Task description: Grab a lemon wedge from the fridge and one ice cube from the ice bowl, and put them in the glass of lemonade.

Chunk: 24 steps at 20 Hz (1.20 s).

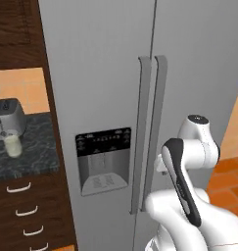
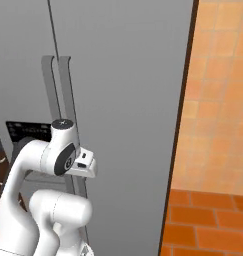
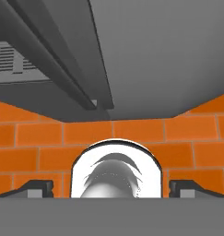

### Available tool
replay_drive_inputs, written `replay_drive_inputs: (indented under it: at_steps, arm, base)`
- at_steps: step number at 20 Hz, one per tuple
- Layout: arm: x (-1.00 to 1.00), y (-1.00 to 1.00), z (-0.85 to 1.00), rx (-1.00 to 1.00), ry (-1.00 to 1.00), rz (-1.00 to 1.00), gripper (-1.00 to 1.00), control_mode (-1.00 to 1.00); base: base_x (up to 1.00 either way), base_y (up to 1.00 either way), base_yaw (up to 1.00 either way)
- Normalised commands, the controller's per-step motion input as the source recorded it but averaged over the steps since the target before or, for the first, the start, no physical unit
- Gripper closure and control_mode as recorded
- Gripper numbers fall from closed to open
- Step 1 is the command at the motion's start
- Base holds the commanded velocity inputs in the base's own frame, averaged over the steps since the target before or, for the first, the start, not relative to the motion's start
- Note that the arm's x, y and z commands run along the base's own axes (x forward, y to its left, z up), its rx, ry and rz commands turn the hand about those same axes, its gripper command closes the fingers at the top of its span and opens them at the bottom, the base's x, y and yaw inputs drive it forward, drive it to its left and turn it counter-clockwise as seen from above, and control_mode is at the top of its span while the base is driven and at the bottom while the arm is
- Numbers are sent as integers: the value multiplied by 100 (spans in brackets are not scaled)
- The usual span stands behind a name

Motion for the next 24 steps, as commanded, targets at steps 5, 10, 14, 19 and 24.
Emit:
replay_drive_inputs:
  at_steps: [5,10,14,19,24]
  arm:
    - [0,0,0,0,0,0,-100,100]
    - [0,0,0,0,0,0,-100,100]
    - [0,0,0,0,0,0,-100,100]
    - [0,0,0,0,0,0,-100,100]
    - [0,0,0,0,0,0,-100,100]
  base:
    - [-60,21,0]
    - [-34,32,0]
    - [-15,33,1]
    - [-41,0,5]
    - [-49,2,7]
